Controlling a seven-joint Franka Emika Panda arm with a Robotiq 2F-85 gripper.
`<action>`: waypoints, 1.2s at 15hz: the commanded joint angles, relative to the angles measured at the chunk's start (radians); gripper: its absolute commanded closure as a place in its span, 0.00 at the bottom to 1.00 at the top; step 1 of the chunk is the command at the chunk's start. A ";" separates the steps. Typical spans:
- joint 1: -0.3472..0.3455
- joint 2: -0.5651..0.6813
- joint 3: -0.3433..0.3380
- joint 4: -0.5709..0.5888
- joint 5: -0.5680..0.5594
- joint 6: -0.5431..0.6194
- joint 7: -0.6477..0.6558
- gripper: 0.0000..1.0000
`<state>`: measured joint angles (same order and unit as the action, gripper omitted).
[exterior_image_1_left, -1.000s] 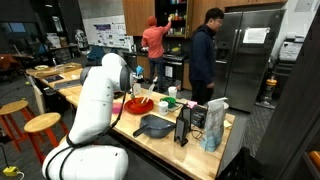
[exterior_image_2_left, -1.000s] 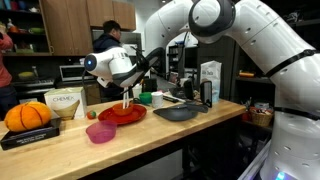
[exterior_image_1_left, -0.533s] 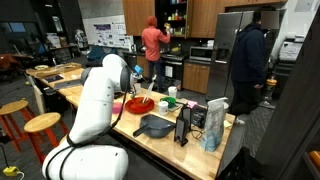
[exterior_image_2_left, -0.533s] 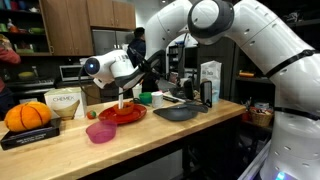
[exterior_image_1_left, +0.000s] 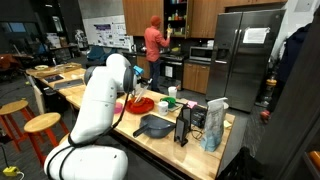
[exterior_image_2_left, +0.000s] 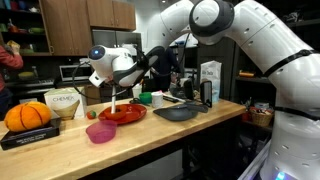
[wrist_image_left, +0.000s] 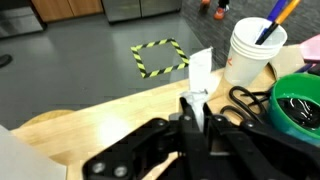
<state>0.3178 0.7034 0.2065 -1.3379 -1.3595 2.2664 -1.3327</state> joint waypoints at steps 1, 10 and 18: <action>-0.038 -0.049 0.042 -0.052 0.226 -0.059 -0.195 0.98; 0.083 -0.003 -0.079 0.030 0.153 -0.390 -0.195 0.98; 0.109 0.006 -0.096 0.028 -0.159 -0.301 0.067 0.98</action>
<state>0.4157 0.7074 0.1259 -1.3201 -1.4204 1.9112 -1.3623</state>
